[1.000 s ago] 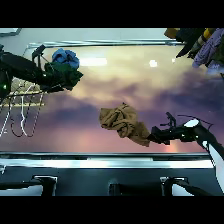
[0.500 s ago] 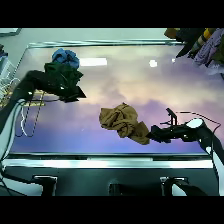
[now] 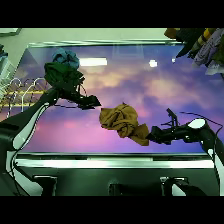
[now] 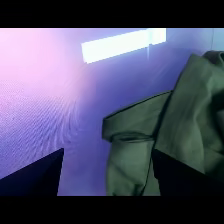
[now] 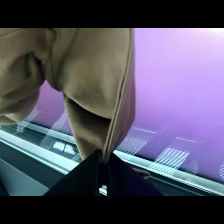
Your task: Fold the clothes and pants, and hang the long-sleeved shirts on hangers.
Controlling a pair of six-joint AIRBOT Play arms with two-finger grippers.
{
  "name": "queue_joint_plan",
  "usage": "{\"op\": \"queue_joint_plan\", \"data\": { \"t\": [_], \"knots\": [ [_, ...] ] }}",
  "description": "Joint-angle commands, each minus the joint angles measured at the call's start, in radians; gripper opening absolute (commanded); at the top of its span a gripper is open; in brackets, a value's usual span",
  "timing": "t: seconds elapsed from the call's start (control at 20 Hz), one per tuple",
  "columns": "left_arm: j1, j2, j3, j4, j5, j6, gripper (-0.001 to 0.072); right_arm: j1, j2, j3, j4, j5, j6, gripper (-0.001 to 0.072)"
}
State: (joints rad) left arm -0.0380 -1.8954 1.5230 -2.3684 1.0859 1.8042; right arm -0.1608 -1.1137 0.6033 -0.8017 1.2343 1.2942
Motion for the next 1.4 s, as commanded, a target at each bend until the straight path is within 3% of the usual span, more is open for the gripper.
{"op": "queue_joint_plan", "data": {
  "t": [0.0,0.4,0.45,0.5,0.55,0.65,0.8,1.0,1.15,1.35],
  "knots": [
    [-0.027,-0.023,0.0,-0.032,-0.037,0.006,0.06,0.001,0.001,0.0,0.001,0.016,0.005,0.0031],
    [-0.071,-0.063,0.0,-0.041,-0.061,0.002,0.0589,0.001,0.008,0.0,0.002,0.024,0.008,0.0031],
    [-0.079,-0.065,0.0,-0.041,-0.071,-0.003,0.0534,0.001,0.009,0.0,0.003,0.025,0.008,0.0031],
    [-0.085,-0.067,0.0,-0.041,-0.081,-0.005,0.0333,0.001,0.009,0.0,0.005,0.025,0.008,0.0031],
    [-0.089,-0.068,0.0,-0.041,-0.09,-0.006,0.0204,0.001,0.01,0.0,0.006,0.025,0.008,0.0031],
    [-0.092,-0.068,0.002,-0.041,-0.099,-0.008,0.0031,0.001,0.021,0.0,0.005,0.023,0.008,0.0031],
    [-0.09,-0.057,0.036,-0.04,-0.09,-0.006,0.0015,0.001,0.071,0.0,0.005,0.012,-0.007,0.003],
    [-0.039,-0.011,0.2,-0.016,0.03,-0.004,0.0014,0.001,0.153,0.085,-0.024,-0.022,-0.014,0.003],
    [0.033,0.074,0.34,0.039,0.12,-0.023,0.0014,0.001,0.194,0.268,-0.037,-0.033,-0.014,0.0029],
    [0.151,0.265,0.474,0.182,0.159,-0.125,0.0014,0.001,0.217,0.594,-0.06,-0.032,-0.015,0.0029]
  ]
}}
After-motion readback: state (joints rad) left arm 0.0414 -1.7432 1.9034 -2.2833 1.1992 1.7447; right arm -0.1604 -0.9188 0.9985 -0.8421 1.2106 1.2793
